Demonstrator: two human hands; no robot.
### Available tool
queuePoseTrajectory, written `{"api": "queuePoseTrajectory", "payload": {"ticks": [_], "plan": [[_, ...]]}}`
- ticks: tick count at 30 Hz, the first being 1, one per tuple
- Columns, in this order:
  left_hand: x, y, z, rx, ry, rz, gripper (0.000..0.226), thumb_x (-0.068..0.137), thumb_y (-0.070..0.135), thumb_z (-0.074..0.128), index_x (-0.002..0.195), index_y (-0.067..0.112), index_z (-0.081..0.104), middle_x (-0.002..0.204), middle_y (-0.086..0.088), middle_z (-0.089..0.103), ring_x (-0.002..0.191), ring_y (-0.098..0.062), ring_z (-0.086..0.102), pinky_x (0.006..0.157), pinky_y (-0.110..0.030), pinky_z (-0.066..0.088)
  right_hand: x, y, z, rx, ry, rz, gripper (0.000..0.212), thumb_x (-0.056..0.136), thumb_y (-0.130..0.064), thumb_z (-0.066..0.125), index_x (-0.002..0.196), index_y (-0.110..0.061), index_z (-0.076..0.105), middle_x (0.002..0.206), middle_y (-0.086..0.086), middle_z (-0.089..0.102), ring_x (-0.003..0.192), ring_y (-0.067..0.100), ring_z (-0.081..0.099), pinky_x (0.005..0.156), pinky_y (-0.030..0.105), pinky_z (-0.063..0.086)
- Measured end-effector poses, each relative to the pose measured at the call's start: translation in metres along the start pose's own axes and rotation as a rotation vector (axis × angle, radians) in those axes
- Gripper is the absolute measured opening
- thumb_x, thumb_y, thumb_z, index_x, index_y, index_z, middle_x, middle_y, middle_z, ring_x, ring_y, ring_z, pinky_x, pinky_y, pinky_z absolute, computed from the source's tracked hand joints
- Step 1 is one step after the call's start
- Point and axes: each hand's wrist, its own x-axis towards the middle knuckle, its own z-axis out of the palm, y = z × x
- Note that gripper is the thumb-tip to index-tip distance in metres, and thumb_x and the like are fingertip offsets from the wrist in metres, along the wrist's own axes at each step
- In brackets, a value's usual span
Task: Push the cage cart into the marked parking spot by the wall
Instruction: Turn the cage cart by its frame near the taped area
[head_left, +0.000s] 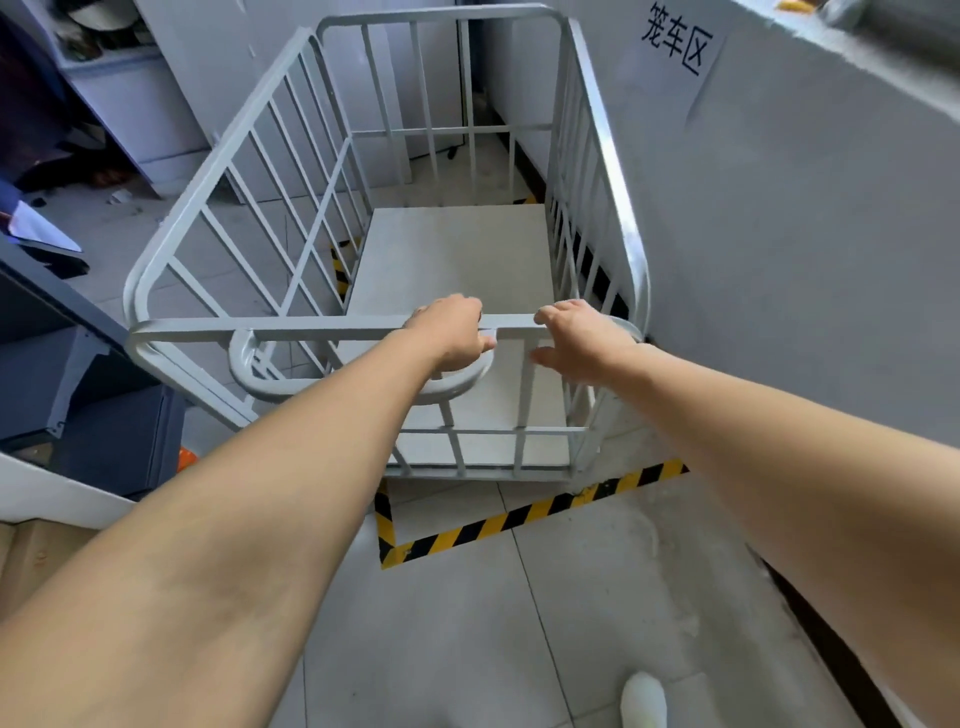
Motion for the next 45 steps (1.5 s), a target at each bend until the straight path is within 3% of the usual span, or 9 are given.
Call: {"api": "queuePoseTrajectory", "payload": {"ticks": [4, 13, 25, 32, 38, 45], "plan": [[0.02, 0.062, -0.004, 0.018, -0.005, -0.021, 0.041, 0.096, 0.039, 0.051, 0.124, 0.009, 0.054, 0.125, -0.011, 0.056, 0.112, -0.032, 0.054, 0.09, -0.04, 0.043, -0.009, 0.074, -0.032, -0.015, -0.031, -0.01, 0.047, 0.09, -0.035, 0.061, 0.125, -0.004, 0.053, 0.125, 0.014, 0.058, 0.124, 0.03, 0.046, 0.098, 0.035, 0.039], [0.059, 0.127, 0.004, 0.05, -0.128, -0.122, 0.041, 0.096, 0.039, 0.051, 0.124, 0.009, 0.054, 0.125, -0.011, 0.055, 0.115, -0.034, 0.053, 0.093, -0.04, 0.044, 0.003, 0.19, -0.057, -0.108, -0.114, -0.037, 0.036, 0.088, -0.022, 0.058, 0.12, -0.006, 0.054, 0.123, 0.013, 0.056, 0.127, 0.03, 0.044, 0.098, 0.033, 0.041], [0.12, 0.139, 0.001, -0.011, -0.288, -0.154, 0.058, 0.094, 0.046, 0.054, 0.138, 0.009, 0.046, 0.142, -0.009, 0.049, 0.13, -0.029, 0.047, 0.104, -0.035, 0.036, 0.1, 0.217, -0.057, -0.241, -0.165, -0.212, 0.047, 0.088, -0.01, 0.054, 0.134, -0.008, 0.048, 0.137, 0.008, 0.05, 0.137, 0.025, 0.034, 0.105, 0.038, 0.042], [0.147, 0.142, 0.013, -0.185, -0.442, -0.279, 0.066, 0.088, 0.048, 0.063, 0.137, 0.009, 0.046, 0.141, -0.01, 0.051, 0.129, -0.03, 0.049, 0.108, -0.04, 0.04, 0.148, 0.232, -0.052, -0.334, -0.252, -0.404, 0.052, 0.084, -0.018, 0.061, 0.135, -0.01, 0.049, 0.138, 0.008, 0.049, 0.137, 0.025, 0.035, 0.11, 0.035, 0.038], [0.146, 0.145, 0.028, -0.334, -0.461, -0.433, 0.048, 0.089, 0.044, 0.064, 0.117, 0.005, 0.064, 0.12, -0.013, 0.065, 0.113, -0.029, 0.059, 0.095, -0.036, 0.045, 0.183, 0.243, -0.051, -0.379, -0.307, -0.647, 0.062, 0.083, -0.038, 0.068, 0.134, -0.007, 0.049, 0.14, 0.011, 0.046, 0.137, 0.026, 0.036, 0.112, 0.037, 0.033], [0.141, 0.142, 0.031, -0.433, -0.444, -0.507, 0.04, 0.087, 0.047, 0.064, 0.106, 0.012, 0.071, 0.111, -0.008, 0.07, 0.11, -0.026, 0.06, 0.1, -0.039, 0.047, 0.196, 0.236, -0.042, -0.363, -0.419, -0.663, 0.053, 0.09, -0.048, 0.057, 0.125, -0.008, 0.057, 0.127, 0.011, 0.055, 0.123, 0.028, 0.05, 0.097, 0.037, 0.046]]}}
